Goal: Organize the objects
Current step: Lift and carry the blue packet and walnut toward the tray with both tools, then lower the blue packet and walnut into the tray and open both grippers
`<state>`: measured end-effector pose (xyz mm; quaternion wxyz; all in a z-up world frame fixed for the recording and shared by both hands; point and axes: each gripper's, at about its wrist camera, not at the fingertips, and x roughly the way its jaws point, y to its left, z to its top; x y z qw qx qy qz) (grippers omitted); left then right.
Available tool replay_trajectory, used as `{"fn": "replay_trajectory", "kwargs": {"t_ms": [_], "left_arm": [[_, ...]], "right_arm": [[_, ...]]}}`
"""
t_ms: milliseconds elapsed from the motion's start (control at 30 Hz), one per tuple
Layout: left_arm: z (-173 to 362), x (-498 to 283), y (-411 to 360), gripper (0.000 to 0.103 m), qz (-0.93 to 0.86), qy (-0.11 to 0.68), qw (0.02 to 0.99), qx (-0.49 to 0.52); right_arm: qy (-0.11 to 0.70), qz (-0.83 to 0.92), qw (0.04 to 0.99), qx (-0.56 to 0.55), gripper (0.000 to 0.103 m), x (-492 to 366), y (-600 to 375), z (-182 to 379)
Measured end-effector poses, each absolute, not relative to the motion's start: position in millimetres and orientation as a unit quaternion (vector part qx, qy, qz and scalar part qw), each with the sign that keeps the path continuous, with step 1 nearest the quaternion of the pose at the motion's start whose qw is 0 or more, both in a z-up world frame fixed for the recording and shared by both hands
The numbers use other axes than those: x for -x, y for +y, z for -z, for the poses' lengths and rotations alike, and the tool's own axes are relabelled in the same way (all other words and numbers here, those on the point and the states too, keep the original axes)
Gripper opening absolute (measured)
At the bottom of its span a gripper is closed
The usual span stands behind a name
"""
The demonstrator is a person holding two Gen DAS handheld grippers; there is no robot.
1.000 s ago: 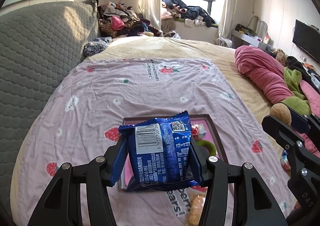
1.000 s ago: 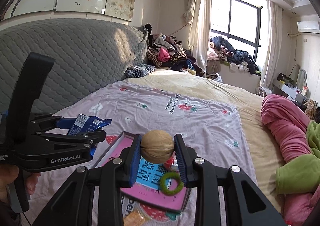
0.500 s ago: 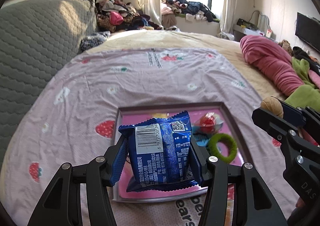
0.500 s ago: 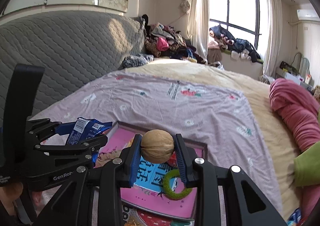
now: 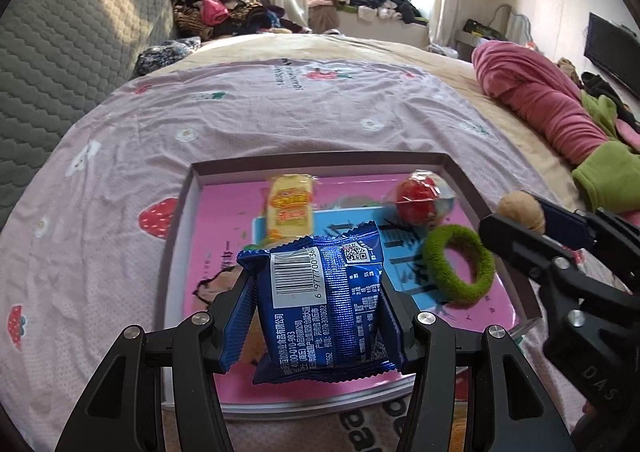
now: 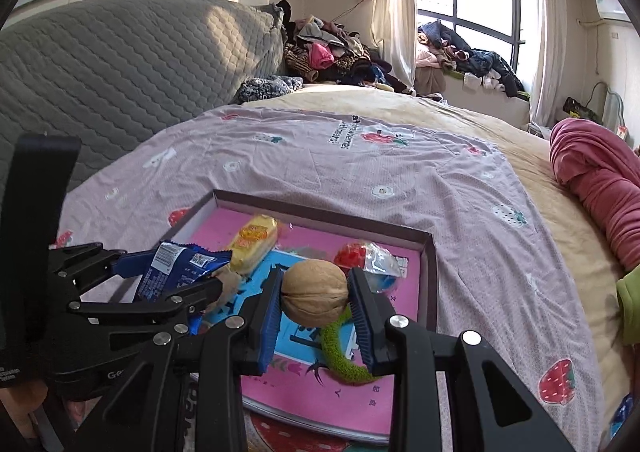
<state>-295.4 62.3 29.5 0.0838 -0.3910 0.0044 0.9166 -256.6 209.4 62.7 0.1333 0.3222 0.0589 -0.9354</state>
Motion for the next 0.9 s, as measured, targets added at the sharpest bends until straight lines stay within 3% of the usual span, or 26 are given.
{"fn": "replay_trajectory", "kwargs": {"t_ms": [900], "left_arm": [[10,310,83,0.058,-0.900,0.024,0.098,0.423]], "right_arm": [[0.055,0.920,0.109,-0.372,0.033,280,223,-23]]}}
